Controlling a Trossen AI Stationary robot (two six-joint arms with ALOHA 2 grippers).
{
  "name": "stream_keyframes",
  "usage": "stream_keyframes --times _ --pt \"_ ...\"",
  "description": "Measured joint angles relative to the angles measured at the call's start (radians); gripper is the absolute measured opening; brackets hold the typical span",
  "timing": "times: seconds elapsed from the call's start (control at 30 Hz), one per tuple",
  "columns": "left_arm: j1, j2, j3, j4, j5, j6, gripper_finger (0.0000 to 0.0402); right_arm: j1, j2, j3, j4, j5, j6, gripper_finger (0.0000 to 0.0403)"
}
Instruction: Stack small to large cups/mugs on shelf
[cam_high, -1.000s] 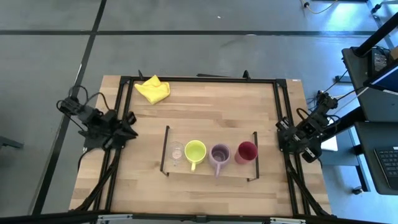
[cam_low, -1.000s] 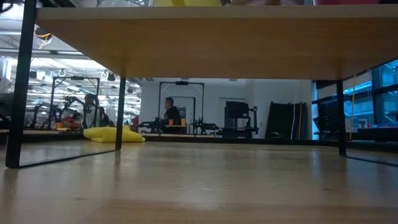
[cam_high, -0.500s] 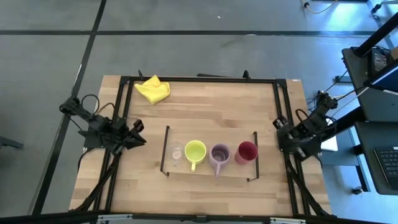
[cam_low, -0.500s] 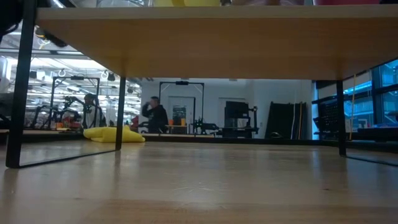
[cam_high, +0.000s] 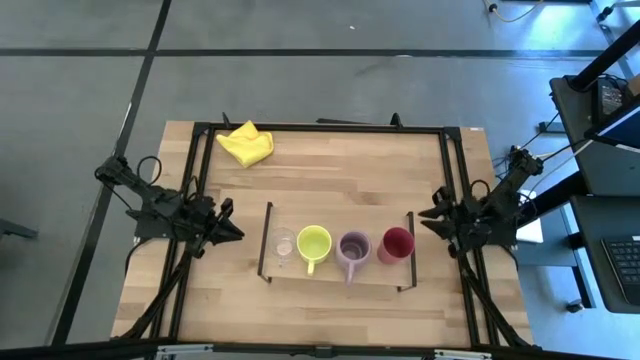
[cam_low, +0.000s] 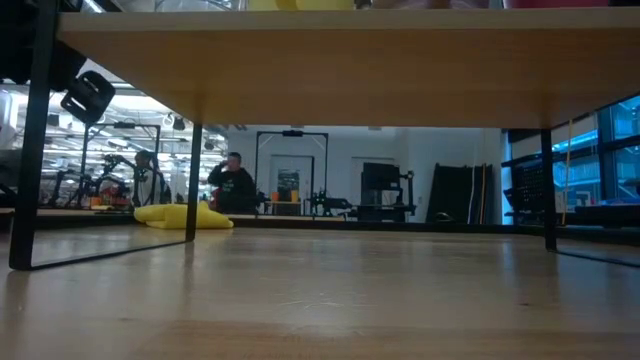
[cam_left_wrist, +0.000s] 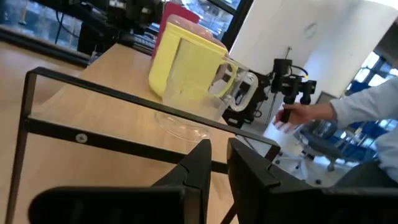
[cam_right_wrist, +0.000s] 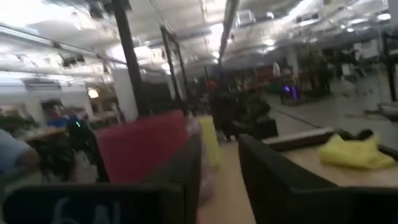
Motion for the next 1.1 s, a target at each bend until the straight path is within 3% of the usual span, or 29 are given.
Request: stream_keyframes --times 0.13,0.27,1.1 --pt "0.000 0.001 0.000 0.000 0.006 0.025 0.0047 0.000 0.000 0.000 -0.130 0.000 0.093 0.0108" --pt "0.000 0.001 0.000 0.000 0.006 0.023 0.0047 0.000 0.000 0.000 -0.199 -0.002 0.087 0.0108" --pt "0.000 0.001 0.000 -0.001 0.007 0.023 0.0047 0.000 0.000 0.000 -0.205 -0.005 0.072 0.0108"
